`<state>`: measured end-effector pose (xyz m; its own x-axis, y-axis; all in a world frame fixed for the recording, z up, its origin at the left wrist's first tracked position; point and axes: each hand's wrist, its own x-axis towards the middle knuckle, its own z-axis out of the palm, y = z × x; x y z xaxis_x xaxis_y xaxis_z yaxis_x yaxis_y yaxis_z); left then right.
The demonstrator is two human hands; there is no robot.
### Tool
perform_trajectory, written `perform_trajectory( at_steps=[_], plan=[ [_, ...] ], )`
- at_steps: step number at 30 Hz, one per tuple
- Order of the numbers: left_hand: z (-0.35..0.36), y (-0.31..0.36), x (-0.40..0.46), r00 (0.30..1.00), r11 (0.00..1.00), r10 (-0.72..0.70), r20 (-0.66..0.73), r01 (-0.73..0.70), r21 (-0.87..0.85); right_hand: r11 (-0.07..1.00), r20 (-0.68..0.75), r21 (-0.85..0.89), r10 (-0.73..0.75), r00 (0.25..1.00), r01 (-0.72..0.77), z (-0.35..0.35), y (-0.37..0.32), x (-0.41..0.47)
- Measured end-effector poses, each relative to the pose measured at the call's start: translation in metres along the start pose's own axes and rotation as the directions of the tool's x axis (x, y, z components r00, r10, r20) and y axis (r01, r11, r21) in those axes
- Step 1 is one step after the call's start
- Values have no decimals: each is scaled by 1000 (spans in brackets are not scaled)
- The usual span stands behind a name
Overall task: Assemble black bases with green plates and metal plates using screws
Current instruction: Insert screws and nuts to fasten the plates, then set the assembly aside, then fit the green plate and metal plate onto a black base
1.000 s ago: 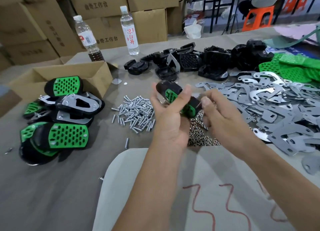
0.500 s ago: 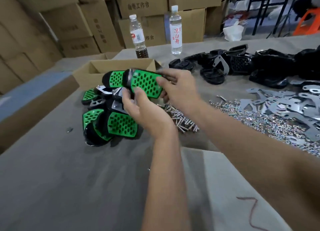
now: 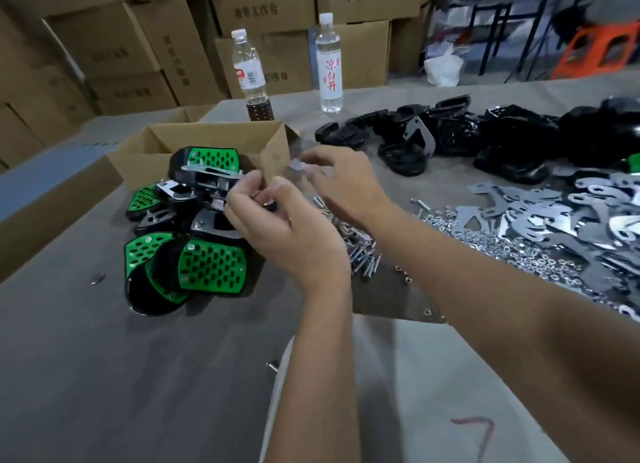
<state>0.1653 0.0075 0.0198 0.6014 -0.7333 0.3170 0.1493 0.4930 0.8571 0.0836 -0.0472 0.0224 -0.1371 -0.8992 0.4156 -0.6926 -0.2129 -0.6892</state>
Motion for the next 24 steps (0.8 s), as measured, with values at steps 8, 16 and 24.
perform_trajectory(
  at_steps=[8,16,24],
  plan=[
    [56,-28,-43,913,923,-366,180,333,191,686,86,-680,427,900,-261,-76,121,18],
    [74,-48,-48,698,788,-160,698,-335,516,810,87,-570,230,969,-141,-117,114,1],
    [110,-17,-133,329,837,-164,930,-452,308,963,-143,72,269,952,-261,-223,104,-99]
  ],
)
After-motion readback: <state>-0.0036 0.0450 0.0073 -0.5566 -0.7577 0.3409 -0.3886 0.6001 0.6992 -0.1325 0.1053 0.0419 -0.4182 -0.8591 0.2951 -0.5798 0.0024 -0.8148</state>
